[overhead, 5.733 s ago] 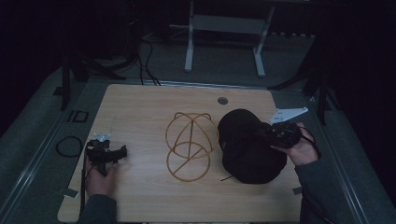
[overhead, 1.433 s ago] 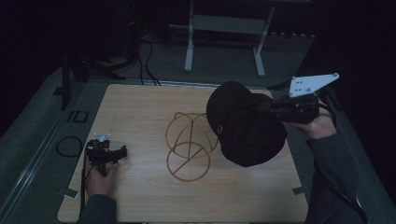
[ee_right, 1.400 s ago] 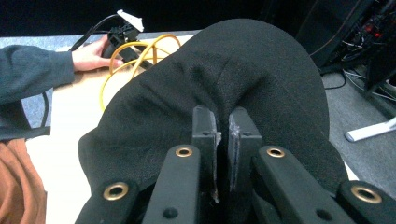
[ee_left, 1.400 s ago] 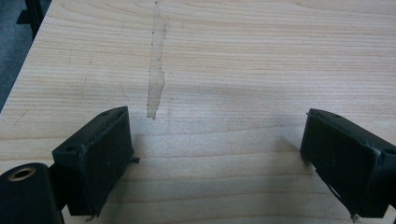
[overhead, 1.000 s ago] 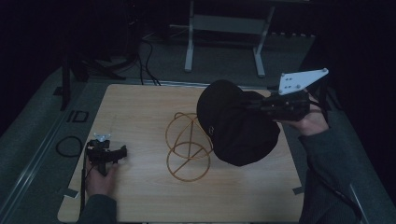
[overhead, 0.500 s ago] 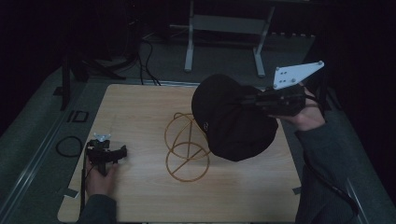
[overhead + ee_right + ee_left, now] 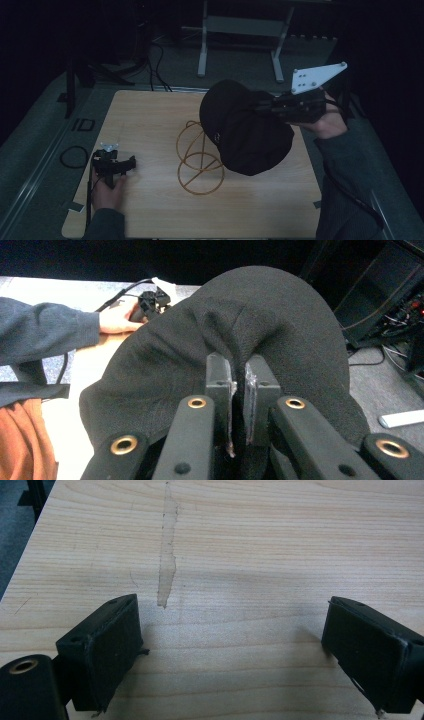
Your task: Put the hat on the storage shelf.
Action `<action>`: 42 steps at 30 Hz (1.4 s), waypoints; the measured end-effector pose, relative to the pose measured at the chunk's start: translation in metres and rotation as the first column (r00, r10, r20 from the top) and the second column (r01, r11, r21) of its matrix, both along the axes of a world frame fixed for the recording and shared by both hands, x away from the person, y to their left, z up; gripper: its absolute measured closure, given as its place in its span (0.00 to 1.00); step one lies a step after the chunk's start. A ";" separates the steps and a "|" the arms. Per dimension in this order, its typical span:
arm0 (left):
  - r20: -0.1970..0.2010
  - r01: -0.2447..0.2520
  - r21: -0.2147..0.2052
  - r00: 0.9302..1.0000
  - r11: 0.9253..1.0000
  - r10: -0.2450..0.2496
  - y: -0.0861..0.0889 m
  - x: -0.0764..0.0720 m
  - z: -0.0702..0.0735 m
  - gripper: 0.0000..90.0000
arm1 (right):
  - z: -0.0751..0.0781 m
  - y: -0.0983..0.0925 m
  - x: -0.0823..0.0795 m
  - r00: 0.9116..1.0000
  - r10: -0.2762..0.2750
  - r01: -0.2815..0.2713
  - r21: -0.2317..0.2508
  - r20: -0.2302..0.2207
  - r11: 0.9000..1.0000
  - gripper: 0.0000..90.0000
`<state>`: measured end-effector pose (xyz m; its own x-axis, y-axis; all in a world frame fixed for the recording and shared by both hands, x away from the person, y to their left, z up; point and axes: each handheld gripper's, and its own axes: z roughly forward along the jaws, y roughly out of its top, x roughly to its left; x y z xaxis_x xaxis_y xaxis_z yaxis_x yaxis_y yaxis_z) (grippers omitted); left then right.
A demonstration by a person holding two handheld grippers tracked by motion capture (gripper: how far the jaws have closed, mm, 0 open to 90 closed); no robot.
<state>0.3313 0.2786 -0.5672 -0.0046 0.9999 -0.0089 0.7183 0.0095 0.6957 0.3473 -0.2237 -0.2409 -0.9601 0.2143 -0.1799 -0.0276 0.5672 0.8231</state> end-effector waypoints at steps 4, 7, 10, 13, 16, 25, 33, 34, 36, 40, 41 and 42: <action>0.000 0.000 0.000 1.000 1.000 0.000 0.000 0.000 0.000 0.10 | 0.000 0.014 0.004 1.000 0.017 -0.017 0.001 -0.008 1.000 0.93; 0.000 0.000 0.000 1.000 1.000 0.000 0.000 0.000 0.000 0.10 | -0.001 0.025 0.007 0.999 0.030 -0.030 0.001 -0.019 1.000 0.93; 0.000 0.000 0.000 1.000 1.000 0.000 0.000 0.000 0.000 0.10 | -0.001 0.036 0.011 0.999 0.040 -0.040 -0.003 -0.026 0.999 0.93; 0.000 0.000 0.000 1.000 1.000 0.000 0.000 0.000 0.000 0.10 | -0.001 0.044 0.013 0.998 0.049 -0.049 -0.002 -0.028 0.999 0.93; 0.001 -0.001 0.000 1.000 1.000 0.001 0.000 0.000 0.000 0.10 | 0.000 0.052 0.016 0.998 0.052 -0.052 0.002 -0.034 0.999 0.93; -0.001 0.001 0.002 1.000 1.000 -0.001 0.000 0.000 0.000 0.10 | 0.003 0.072 0.025 0.997 0.055 -0.055 0.004 -0.052 0.998 0.93; -0.002 0.002 0.002 1.000 1.000 -0.002 0.000 0.000 0.000 0.10 | -0.005 0.102 0.035 0.996 0.045 -0.048 -0.032 -0.077 0.998 0.92; -0.002 0.002 0.002 1.000 1.000 -0.002 0.000 0.000 0.000 0.10 | -0.007 0.106 0.036 0.996 0.044 -0.048 -0.040 -0.080 0.998 0.92; -0.002 0.002 0.002 1.000 1.000 -0.002 0.000 0.000 0.000 0.10 | -0.013 0.115 0.038 0.995 0.045 -0.050 -0.058 -0.085 0.997 0.92; -0.002 0.002 0.002 1.000 1.000 -0.002 0.000 0.000 0.000 0.10 | -0.023 0.129 0.040 0.995 0.037 -0.046 -0.095 -0.094 0.994 0.92; -0.002 0.002 0.002 1.000 1.000 -0.002 0.000 0.000 0.000 0.10 | -0.025 0.133 0.041 0.994 0.037 -0.047 -0.101 -0.098 0.994 0.92; -0.002 0.002 0.002 1.000 1.000 -0.002 0.000 0.000 0.000 0.10 | -0.027 0.136 0.041 0.994 0.038 -0.048 -0.107 -0.099 0.993 0.92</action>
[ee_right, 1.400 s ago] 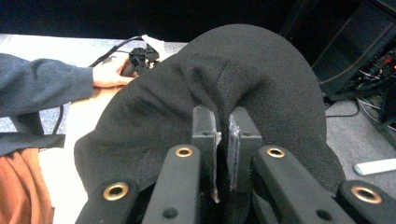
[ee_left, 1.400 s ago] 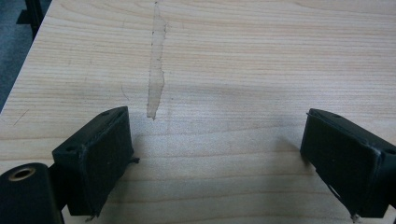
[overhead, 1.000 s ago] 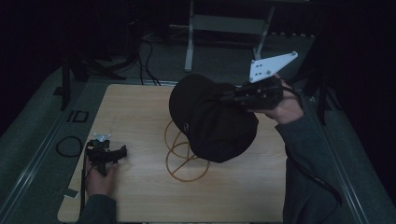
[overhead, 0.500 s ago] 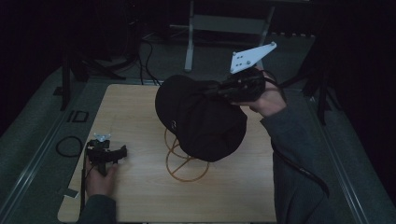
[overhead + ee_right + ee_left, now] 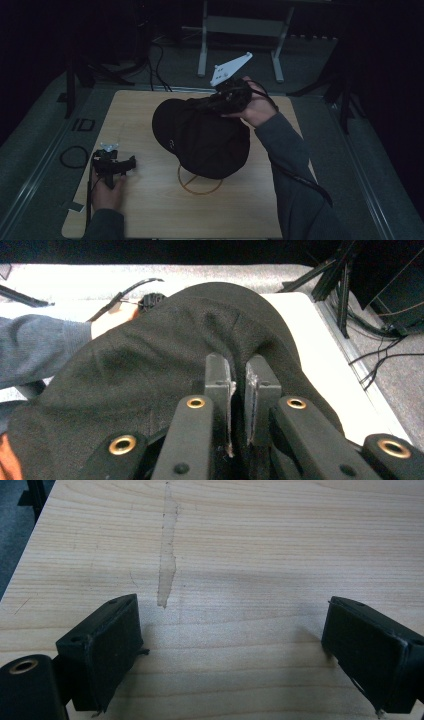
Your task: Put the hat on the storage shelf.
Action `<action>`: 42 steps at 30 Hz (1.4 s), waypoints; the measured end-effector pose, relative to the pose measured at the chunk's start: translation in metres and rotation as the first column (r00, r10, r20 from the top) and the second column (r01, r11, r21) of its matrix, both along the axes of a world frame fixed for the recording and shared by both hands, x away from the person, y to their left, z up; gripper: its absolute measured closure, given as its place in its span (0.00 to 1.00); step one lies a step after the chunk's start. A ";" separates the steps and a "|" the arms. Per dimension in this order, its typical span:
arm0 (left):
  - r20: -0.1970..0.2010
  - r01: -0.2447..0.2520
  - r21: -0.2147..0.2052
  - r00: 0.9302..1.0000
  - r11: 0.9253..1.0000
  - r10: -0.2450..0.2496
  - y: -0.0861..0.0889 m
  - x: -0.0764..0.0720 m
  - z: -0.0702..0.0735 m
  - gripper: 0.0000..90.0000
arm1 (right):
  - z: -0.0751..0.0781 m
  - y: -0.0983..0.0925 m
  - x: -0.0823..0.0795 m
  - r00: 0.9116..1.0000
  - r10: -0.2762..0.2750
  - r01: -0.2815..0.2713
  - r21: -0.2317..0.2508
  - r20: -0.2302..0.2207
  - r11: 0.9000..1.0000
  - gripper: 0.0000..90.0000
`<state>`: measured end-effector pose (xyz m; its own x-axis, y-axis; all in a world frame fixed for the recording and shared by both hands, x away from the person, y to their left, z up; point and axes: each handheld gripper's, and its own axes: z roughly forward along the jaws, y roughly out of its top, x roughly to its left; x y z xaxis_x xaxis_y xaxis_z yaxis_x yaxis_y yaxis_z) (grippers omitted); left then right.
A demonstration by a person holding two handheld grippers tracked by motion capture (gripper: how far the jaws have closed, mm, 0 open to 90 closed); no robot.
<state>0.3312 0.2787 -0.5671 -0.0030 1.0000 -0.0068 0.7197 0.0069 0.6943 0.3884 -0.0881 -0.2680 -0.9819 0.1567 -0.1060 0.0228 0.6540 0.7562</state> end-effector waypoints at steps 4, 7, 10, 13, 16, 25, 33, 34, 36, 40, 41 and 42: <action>0.000 0.000 0.000 1.000 1.000 0.000 0.000 0.000 0.000 0.10 | -0.007 0.011 0.001 1.000 -0.007 0.007 -0.035 0.000 0.999 0.92; -0.001 0.001 0.000 1.000 1.000 -0.001 0.000 0.000 0.000 0.10 | -0.011 0.019 0.000 1.000 -0.011 0.011 -0.059 0.005 0.998 0.91; -0.001 0.001 0.000 1.000 1.000 -0.001 0.000 0.000 0.000 0.10 | -0.015 0.026 0.001 1.000 -0.013 0.013 -0.081 0.009 0.997 0.91; -0.001 0.001 0.000 1.000 1.000 -0.001 0.000 0.000 0.000 0.10 | -0.019 0.032 0.002 1.000 -0.018 0.019 -0.105 0.015 0.994 0.91; -0.002 0.000 -0.001 1.000 1.000 0.000 0.000 0.000 0.000 0.10 | -0.026 0.037 0.007 0.999 -0.036 0.039 -0.130 0.024 0.991 0.90; 0.003 -0.002 -0.002 1.000 1.000 0.002 0.000 0.000 0.000 0.10 | -0.039 0.032 0.018 0.995 -0.097 0.094 -0.120 -0.021 0.988 0.79; 0.003 -0.002 -0.001 1.000 1.000 0.002 0.000 0.000 0.000 0.10 | -0.040 0.027 0.022 0.983 -0.182 0.181 -0.111 0.000 0.977 0.56; 0.003 -0.002 -0.002 1.000 1.000 0.002 0.000 0.000 0.000 0.10 | -0.039 0.025 0.022 0.983 -0.186 0.184 -0.102 -0.009 0.978 0.54; 0.003 -0.002 -0.002 1.000 1.000 0.002 0.000 0.000 0.000 0.10 | -0.037 0.022 0.021 0.982 -0.188 0.186 -0.093 -0.013 0.978 0.51; 0.003 -0.002 -0.002 1.000 1.000 0.002 0.000 0.000 0.000 0.10 | -0.034 0.020 0.020 0.983 -0.185 0.183 -0.095 -0.006 0.978 0.48; 0.003 -0.002 -0.001 1.000 1.000 0.002 0.000 0.000 0.000 0.10 | -0.033 0.019 0.019 0.983 -0.184 0.182 -0.094 -0.008 0.979 0.48; 0.002 -0.002 -0.001 1.000 1.000 0.002 0.000 0.000 0.000 0.10 | -0.032 0.018 0.019 0.982 -0.188 0.186 -0.096 -0.004 0.978 0.47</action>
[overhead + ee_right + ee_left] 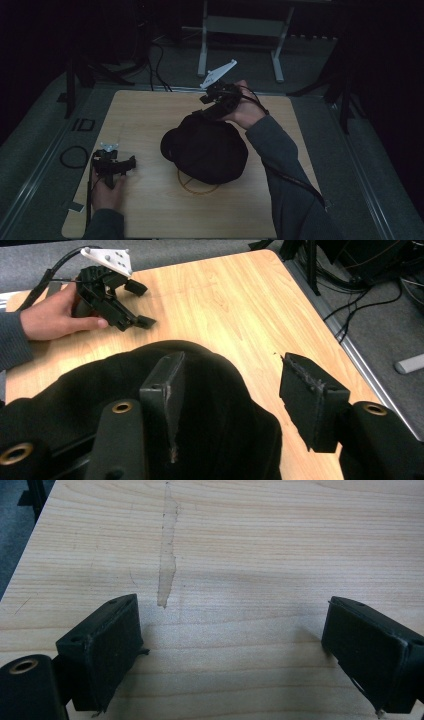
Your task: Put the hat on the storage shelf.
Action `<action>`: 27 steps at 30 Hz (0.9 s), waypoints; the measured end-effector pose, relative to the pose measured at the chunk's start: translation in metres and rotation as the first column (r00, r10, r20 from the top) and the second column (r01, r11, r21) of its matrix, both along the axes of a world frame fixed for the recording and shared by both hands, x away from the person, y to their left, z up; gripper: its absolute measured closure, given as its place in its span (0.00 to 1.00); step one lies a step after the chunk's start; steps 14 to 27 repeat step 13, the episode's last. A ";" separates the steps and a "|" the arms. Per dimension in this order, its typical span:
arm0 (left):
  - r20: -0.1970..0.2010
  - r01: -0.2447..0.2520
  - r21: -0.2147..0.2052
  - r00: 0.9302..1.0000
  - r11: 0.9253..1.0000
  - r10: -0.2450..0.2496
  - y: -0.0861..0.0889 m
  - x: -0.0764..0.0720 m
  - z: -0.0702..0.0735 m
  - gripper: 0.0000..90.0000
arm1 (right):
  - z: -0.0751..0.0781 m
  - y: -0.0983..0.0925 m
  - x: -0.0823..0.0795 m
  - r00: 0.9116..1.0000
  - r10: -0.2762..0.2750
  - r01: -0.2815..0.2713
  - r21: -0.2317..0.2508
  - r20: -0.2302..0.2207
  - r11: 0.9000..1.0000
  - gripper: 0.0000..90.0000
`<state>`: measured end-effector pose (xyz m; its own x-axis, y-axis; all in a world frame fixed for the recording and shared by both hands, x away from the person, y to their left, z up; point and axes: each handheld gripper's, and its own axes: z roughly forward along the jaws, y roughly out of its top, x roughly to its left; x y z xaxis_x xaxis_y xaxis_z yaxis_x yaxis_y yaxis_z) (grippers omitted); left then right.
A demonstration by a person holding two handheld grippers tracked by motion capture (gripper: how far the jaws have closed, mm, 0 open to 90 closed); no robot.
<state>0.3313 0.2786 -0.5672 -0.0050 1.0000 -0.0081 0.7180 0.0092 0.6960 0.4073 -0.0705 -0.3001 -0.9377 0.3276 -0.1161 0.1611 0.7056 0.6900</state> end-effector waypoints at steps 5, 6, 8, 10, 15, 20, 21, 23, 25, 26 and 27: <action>0.000 0.000 0.000 1.000 1.000 0.000 0.000 0.000 0.000 0.10 | 0.003 -0.008 -0.001 1.000 -0.012 0.012 0.013 -0.002 1.000 0.46; 0.000 0.000 0.000 1.000 1.000 0.000 0.000 0.000 0.000 0.10 | 0.003 -0.010 -0.003 1.000 -0.009 0.009 0.013 -0.003 1.000 0.45; 0.000 0.000 0.000 1.000 1.000 0.000 0.000 0.000 0.000 0.10 | 0.004 -0.012 -0.006 1.000 -0.006 0.006 0.008 0.003 1.000 0.44; 0.000 0.000 0.000 1.000 1.000 0.000 0.000 0.000 0.000 0.10 | 0.004 -0.015 -0.008 1.000 -0.004 0.004 0.009 0.007 1.000 0.44; 0.000 0.000 0.000 1.000 1.000 0.000 0.000 0.000 0.000 0.10 | 0.006 -0.022 -0.009 1.000 -0.006 0.006 0.018 0.011 1.000 0.43; 0.000 0.000 0.000 1.000 1.000 0.000 0.000 0.000 0.000 0.10 | 0.006 -0.022 -0.009 1.000 -0.006 0.006 0.018 0.011 1.000 0.43; 0.000 0.000 0.000 1.000 1.000 0.000 0.000 0.000 0.000 0.10 | 0.006 -0.022 -0.009 1.000 -0.006 0.006 0.018 0.011 1.000 0.43; 0.000 0.000 0.000 1.000 1.000 0.000 0.000 0.000 0.000 0.10 | 0.006 -0.022 -0.009 1.000 -0.006 0.006 0.018 0.011 1.000 0.43; 0.000 0.000 0.000 1.000 1.000 0.000 0.000 0.000 0.000 0.10 | 0.006 -0.022 -0.009 1.000 -0.006 0.006 0.018 0.011 1.000 0.43; 0.000 0.000 0.000 1.000 1.000 0.000 0.000 0.000 0.000 0.10 | 0.006 -0.022 -0.009 1.000 -0.006 0.006 0.018 0.011 1.000 0.43; 0.000 0.000 0.000 1.000 1.000 0.000 0.000 0.000 0.000 0.10 | 0.006 -0.022 -0.009 1.000 -0.006 0.006 0.018 0.011 1.000 0.43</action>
